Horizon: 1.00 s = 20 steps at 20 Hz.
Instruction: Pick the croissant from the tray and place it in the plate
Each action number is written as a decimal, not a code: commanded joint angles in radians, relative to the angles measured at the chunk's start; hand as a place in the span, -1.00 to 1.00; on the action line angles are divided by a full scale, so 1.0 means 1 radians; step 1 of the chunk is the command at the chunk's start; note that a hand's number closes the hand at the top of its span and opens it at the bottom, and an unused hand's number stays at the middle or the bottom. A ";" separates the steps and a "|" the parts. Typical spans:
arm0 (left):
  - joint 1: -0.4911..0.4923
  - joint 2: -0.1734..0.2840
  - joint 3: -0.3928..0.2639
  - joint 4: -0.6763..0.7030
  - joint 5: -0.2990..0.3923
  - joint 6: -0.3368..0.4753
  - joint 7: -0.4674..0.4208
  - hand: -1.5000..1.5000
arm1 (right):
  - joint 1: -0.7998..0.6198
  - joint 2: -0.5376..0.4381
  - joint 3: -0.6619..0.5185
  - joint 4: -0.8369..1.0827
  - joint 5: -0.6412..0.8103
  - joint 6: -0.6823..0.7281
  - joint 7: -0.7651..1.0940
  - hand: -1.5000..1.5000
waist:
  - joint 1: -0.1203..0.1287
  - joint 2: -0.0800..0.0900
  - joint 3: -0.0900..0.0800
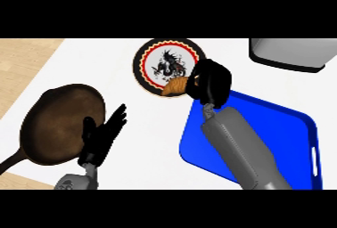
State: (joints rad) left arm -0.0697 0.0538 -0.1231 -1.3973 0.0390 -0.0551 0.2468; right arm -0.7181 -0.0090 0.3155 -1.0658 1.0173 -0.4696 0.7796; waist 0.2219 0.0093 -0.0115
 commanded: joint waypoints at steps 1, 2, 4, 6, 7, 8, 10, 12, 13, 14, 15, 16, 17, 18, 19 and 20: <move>-0.024 -0.017 -0.020 0.012 -0.006 -0.002 0.013 0.00 | -0.121 0.009 0.030 0.019 0.087 -0.106 0.187 1.00 | 0.008 0.002 0.001; -0.026 -0.006 -0.014 0.006 -0.010 -0.002 0.012 0.00 | -0.140 0.009 0.024 0.029 0.100 -0.132 0.229 1.00 | 0.018 0.003 0.003; -0.019 -0.016 -0.026 0.015 -0.009 -0.006 0.012 0.00 | -0.172 0.009 0.029 0.045 0.127 -0.167 0.306 1.00 | 0.018 0.006 0.003; -0.037 -0.020 -0.025 0.022 -0.015 0.002 0.017 0.00 | -0.208 0.009 0.032 0.064 0.161 -0.201 0.371 1.00 | 0.009 0.010 0.004; -0.031 -0.015 -0.020 0.014 -0.010 0.000 0.019 0.00 | -0.213 0.009 0.029 0.070 0.180 -0.227 0.409 1.00 | 0.010 0.007 0.005; -0.039 -0.016 -0.016 0.017 -0.010 0.002 0.015 0.00 | -0.235 0.009 0.025 0.074 0.196 -0.241 0.434 1.00 | 0.009 0.008 0.004; -0.039 -0.019 -0.016 0.028 -0.010 0.004 0.013 0.00 | -0.244 0.009 0.022 0.089 0.223 -0.286 0.460 1.00 | 0.001 0.015 0.006; -0.055 -0.033 -0.019 0.015 -0.012 0.017 0.026 0.00 | -0.275 0.009 0.013 0.104 0.256 -0.314 0.475 1.00 | -0.003 0.012 0.007; -0.054 -0.035 -0.020 0.010 -0.017 0.026 0.025 0.00 | -0.254 0.009 0.012 0.125 0.284 -0.329 0.486 1.00 | -0.012 0.013 0.008; -0.038 -0.023 -0.012 0.017 -0.009 0.012 0.013 0.00 | -0.259 0.009 0.010 0.150 0.309 -0.328 0.502 1.00 | -0.016 0.015 0.006; -0.043 -0.035 -0.015 0.023 -0.013 0.024 0.014 0.00 | -0.254 0.009 0.018 0.154 0.313 -0.337 0.517 1.00 | -0.021 0.015 0.007; -0.045 -0.036 -0.006 0.035 -0.007 0.025 0.014 0.00 | -0.265 0.009 -0.004 0.179 0.340 -0.344 0.513 1.00 | -0.027 0.024 0.006; -0.048 -0.011 0.010 0.041 -0.009 0.019 0.008 0.00 | -0.262 0.009 -0.010 0.193 0.366 -0.359 0.524 1.00 | -0.040 0.023 0.007; -0.046 -0.027 0.003 0.028 -0.014 0.036 0.018 0.00 | -0.269 0.009 -0.012 0.204 0.392 -0.354 0.543 1.00 | -0.045 0.014 0.007; -0.029 -0.022 0.012 0.016 -0.002 0.033 0.019 0.00 | -0.264 0.009 -0.041 0.223 0.436 -0.363 0.554 1.00 | -0.060 0.009 0.008; -0.047 -0.026 0.015 0.019 -0.002 0.037 0.024 0.00 | -0.263 0.009 -0.035 0.226 0.457 -0.381 0.560 1.00 | -0.062 0.012 0.008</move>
State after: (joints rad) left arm -0.1117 0.0291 -0.1217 -1.3742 0.0312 -0.0288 0.2639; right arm -0.9655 -0.0100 0.2951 -0.8813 1.3834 -0.7368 1.1098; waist 0.1833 0.0232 -0.0046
